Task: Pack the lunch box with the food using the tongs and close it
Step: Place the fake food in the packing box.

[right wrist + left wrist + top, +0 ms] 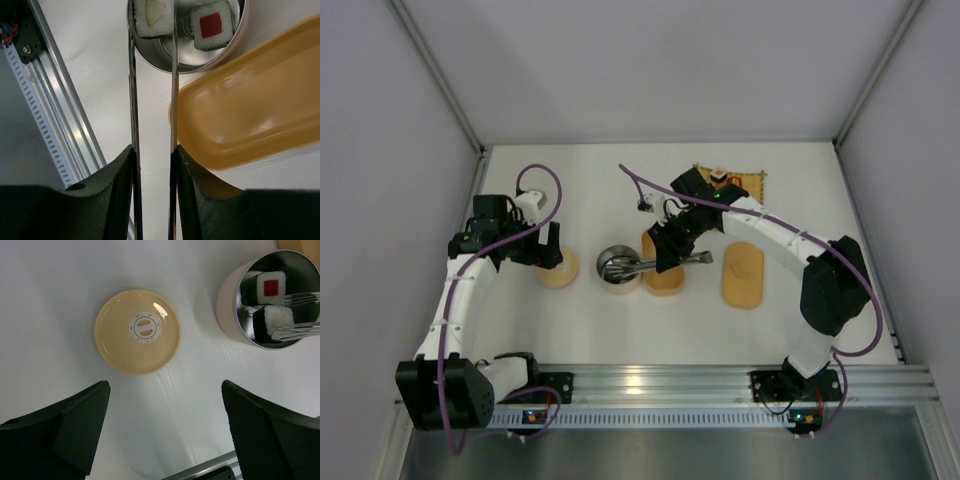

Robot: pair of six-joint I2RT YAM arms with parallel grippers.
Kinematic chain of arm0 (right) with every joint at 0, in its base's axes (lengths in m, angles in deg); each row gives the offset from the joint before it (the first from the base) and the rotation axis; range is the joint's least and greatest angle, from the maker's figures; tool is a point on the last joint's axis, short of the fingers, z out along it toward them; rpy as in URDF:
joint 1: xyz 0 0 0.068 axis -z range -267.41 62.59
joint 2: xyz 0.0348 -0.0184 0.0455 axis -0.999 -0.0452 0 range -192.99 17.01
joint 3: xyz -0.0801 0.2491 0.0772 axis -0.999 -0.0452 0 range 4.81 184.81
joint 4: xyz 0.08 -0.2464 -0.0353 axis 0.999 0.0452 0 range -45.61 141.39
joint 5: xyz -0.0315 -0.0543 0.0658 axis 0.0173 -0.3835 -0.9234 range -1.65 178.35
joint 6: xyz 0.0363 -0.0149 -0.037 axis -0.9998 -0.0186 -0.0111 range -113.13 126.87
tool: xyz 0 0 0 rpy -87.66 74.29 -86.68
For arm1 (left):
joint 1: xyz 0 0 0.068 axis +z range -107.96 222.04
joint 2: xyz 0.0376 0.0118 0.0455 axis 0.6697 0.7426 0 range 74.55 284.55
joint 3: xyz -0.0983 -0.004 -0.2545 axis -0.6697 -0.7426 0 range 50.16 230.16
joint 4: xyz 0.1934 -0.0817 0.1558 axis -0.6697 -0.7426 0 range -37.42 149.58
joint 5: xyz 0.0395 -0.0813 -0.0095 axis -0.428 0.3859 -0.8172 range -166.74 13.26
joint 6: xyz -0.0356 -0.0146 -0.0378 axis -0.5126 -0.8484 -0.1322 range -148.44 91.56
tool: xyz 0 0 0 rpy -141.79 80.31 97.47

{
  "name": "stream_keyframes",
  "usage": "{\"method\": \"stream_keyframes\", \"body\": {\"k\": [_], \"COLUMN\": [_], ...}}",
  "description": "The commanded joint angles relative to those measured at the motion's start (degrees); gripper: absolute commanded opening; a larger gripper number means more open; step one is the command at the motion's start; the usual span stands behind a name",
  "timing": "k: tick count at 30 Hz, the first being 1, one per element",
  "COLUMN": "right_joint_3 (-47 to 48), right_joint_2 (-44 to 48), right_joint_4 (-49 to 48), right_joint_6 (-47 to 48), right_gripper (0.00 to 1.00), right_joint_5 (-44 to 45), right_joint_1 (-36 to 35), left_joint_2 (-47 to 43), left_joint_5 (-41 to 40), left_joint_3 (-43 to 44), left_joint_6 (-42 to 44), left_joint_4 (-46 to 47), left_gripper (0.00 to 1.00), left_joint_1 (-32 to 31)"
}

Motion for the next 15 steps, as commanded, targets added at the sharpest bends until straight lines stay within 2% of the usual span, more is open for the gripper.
{"method": "stream_keyframes", "body": {"k": [1,5,8,9,15], "right_joint_3": [1.04,1.3,1.39,1.48,1.66], "right_joint_2": [-0.2,-0.73,-1.08,-1.08,-1.09], "right_joint_4": [-3.63,-3.54,-3.45,-3.28,-2.93], "right_joint_6": [-0.61,-0.69,-0.78,-0.78,-0.69], "right_gripper": [0.2,0.23,0.32,0.39,0.51], "right_joint_5": [-2.69,-2.34,-2.25,-2.17,-1.82], "right_joint_1": [-1.7,-2.14,-2.23,-2.23,-2.23], "left_joint_2": [-1.53,-1.62,-1.88,-1.88,-1.97], "left_joint_5": [-0.23,-0.24,-0.24,-0.32,-0.5], "left_joint_3": [0.84,0.67,0.49,0.49,0.14], "left_joint_6": [0.78,0.95,0.95,0.95,1.22], "left_joint_4": [-0.14,-0.14,-0.05,-0.14,0.04], "left_gripper": [0.98,0.98,0.98,0.98,0.98], "left_joint_1": [0.42,0.33,0.33,0.33,0.42]}}
